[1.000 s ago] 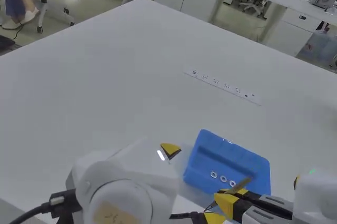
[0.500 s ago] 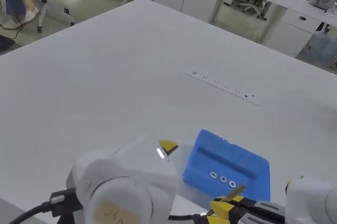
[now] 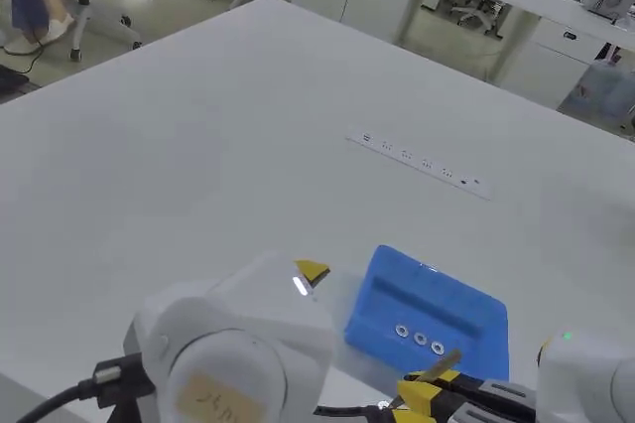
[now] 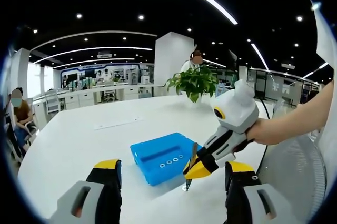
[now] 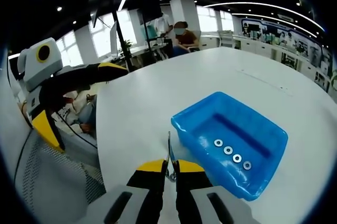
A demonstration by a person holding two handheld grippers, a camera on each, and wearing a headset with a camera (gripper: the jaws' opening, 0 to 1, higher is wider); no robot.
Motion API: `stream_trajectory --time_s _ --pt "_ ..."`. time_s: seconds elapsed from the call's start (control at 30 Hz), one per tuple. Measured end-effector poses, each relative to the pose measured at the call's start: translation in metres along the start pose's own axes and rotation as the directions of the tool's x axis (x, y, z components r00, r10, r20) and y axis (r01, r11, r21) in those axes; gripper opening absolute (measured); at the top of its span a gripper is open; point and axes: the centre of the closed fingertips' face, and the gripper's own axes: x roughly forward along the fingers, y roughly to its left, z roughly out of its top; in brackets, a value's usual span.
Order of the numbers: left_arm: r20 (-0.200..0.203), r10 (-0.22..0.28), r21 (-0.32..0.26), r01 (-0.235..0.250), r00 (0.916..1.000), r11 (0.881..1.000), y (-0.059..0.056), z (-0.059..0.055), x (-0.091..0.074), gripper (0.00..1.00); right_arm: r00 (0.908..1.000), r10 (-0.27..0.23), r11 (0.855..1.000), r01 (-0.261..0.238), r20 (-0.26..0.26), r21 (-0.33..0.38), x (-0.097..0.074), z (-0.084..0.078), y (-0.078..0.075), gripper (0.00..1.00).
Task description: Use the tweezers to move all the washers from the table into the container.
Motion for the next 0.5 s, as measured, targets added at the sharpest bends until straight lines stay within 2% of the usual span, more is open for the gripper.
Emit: stream_trajectory --time_s 0.17,0.3,0.5 --pt "-0.001 -0.002 0.004 0.002 1.0000 1.000 -0.0008 -0.0002 0.0003 0.82 1.0000 0.000 1.000 0.000 -0.008 -0.018 0.0004 -0.0010 0.0018 0.03" --pt "0.001 -0.002 0.002 0.002 1.0000 1.000 -0.0008 0.0001 0.0003 0.82 0.9998 0.003 0.998 -0.004 -0.018 -0.058 0.0009 -0.0016 0.0035 0.03" --pt "-0.005 -0.003 0.008 0.003 1.0000 1.000 -0.0008 -0.0011 0.0004 0.82 0.9998 0.003 0.999 -0.004 -0.018 -0.048 -0.0002 0.0014 0.0034 0.03"
